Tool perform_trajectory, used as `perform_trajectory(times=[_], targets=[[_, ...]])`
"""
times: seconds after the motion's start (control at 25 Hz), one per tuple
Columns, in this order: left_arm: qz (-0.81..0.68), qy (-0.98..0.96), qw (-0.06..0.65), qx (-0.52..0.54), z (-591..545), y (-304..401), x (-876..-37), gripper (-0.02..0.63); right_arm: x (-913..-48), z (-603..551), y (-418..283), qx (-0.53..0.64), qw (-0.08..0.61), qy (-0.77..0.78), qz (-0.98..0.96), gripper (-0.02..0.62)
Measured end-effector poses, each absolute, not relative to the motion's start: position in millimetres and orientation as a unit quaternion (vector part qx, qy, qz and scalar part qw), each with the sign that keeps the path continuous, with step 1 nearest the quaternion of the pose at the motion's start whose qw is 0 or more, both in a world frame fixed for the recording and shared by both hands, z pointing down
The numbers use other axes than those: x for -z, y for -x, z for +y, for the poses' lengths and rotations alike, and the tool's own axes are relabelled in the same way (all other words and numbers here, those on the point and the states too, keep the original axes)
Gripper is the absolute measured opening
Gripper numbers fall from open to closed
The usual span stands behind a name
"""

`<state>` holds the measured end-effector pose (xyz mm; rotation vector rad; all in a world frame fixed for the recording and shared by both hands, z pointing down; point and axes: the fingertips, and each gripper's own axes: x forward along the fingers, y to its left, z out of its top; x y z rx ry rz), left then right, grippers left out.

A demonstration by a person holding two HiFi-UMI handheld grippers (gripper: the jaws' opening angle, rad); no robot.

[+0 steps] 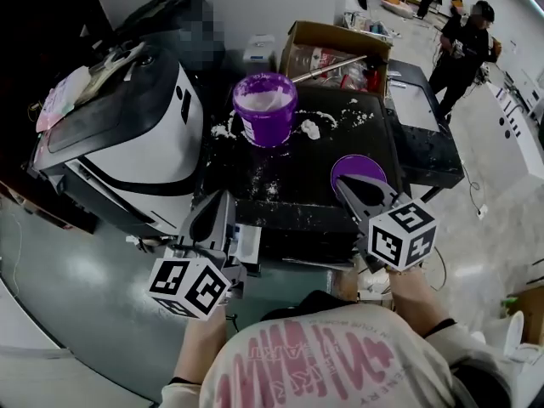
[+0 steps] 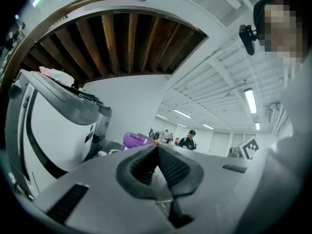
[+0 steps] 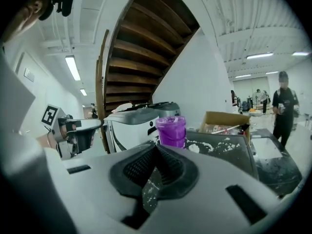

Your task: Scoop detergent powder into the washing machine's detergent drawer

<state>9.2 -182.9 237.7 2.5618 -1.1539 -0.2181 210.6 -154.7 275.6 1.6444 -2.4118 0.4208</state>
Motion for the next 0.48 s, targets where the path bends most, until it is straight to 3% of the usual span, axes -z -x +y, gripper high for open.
perform_trajectory(times=[0.12, 0.48], targets=[[-0.417, -0.891, 0.164, 0.073, -189, 0, -242, 0.002, -279, -164, -216, -0.154, 0.097, -0.556, -0.811, 0.007], [-0.441, -0.878, 0.171, 0.074, -230, 11, -249, 0.003, -261, -242, -240, -0.182, 0.068, -0.523, -0.830, 0.115]])
